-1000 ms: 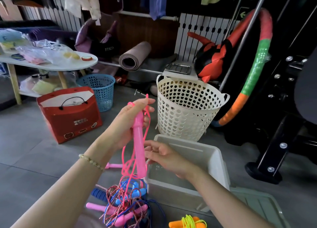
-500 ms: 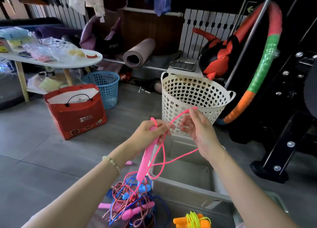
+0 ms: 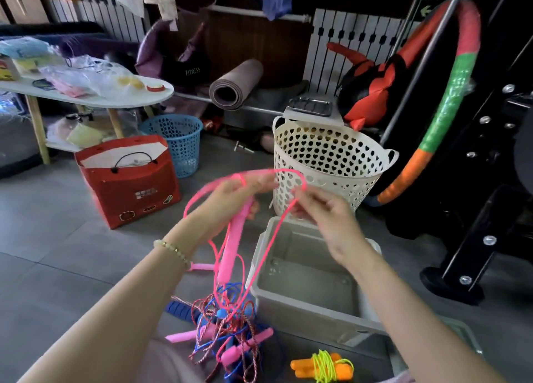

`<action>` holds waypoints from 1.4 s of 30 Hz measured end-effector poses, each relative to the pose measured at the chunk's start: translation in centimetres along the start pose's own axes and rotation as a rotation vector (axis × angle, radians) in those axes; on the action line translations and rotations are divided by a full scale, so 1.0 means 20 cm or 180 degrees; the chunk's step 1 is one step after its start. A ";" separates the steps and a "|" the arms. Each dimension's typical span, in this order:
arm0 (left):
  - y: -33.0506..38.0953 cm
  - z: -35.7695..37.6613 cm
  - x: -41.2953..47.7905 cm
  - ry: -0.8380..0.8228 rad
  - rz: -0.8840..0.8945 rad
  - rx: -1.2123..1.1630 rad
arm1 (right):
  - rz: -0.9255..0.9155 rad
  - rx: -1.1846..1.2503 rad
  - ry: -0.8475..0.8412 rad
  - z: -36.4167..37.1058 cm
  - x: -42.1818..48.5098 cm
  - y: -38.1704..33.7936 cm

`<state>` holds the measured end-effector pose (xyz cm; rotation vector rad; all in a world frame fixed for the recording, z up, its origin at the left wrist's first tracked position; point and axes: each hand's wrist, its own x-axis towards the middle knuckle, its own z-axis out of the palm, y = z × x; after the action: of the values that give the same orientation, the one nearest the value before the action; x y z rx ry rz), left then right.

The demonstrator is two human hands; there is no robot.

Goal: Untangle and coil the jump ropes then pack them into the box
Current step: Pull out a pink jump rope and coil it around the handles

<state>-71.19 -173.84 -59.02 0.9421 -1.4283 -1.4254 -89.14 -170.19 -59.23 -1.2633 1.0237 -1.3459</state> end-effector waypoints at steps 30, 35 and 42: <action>-0.12 0.09 -0.09 -0.0236 -0.0276 0.0500 | -0.0015 0.0507 0.0056 -0.02 0.02 -0.08; 0.06 0.09 -0.07 -0.0212 -0.0056 -0.0704 | 0.1103 0.0207 -0.1029 0.04 -0.03 0.09; 0.08 0.00 0.00 0.0113 -0.0067 -0.0519 | 0.0618 -0.0521 -0.0877 0.09 -0.04 0.14</action>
<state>-71.01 -173.72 -57.38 0.8766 -1.2588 -1.5089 -87.10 -169.75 -61.87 -1.3875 1.0460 -0.9264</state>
